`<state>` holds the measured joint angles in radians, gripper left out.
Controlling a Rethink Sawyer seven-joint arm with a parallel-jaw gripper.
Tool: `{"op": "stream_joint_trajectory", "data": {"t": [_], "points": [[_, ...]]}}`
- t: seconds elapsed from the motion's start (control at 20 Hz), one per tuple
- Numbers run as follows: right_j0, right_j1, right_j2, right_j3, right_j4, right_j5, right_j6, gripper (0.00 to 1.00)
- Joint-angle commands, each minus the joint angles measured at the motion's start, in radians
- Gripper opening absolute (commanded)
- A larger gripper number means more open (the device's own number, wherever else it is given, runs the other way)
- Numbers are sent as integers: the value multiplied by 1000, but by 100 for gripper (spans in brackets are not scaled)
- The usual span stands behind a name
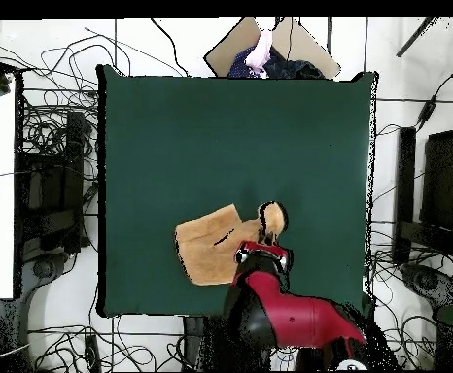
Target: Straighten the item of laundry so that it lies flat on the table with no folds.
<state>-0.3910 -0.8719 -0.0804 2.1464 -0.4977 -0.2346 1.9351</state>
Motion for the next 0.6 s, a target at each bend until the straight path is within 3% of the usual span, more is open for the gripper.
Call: {"op": "stream_joint_trajectory", "data": {"t": [0.05,0.3,0.4,0.6], "points": [[-2,92,-62,-224,-38,-20,0,0],[-4,153,-62,-214,-24,-110,60,0],[-53,197,6,-211,-46,-111,92,0],[-164,326,144,-245,-73,5,92,0]]}}
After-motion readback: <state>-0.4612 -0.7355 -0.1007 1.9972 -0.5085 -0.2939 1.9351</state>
